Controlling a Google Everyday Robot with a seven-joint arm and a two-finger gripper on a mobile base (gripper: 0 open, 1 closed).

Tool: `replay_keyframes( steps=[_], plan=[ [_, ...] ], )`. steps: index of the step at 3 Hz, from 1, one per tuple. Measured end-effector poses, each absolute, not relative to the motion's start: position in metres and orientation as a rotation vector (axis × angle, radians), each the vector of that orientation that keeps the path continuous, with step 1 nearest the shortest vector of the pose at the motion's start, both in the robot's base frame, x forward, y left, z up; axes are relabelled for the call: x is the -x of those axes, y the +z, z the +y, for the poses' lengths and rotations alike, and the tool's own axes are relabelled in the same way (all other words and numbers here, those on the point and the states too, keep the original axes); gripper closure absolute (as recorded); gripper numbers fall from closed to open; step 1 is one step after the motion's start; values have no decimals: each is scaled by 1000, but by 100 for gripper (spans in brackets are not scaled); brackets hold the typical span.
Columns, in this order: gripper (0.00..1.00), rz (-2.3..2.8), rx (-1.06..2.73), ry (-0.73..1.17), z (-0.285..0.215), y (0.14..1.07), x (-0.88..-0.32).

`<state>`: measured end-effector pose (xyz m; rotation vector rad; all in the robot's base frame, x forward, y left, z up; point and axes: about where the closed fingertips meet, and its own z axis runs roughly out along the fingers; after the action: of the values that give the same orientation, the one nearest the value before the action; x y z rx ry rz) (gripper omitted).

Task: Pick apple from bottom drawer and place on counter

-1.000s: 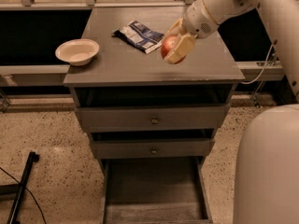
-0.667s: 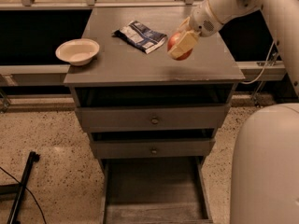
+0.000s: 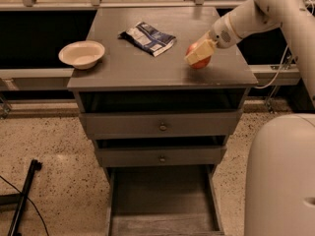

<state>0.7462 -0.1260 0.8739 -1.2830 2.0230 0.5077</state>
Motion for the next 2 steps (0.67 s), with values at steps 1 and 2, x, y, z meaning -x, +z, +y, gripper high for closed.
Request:
replay_keyframes(
  steps=[1, 2],
  plan=[
    [82, 2039, 1217, 569, -136, 860, -750],
    [51, 2042, 1203, 583, -138, 856, -751]
  ],
)
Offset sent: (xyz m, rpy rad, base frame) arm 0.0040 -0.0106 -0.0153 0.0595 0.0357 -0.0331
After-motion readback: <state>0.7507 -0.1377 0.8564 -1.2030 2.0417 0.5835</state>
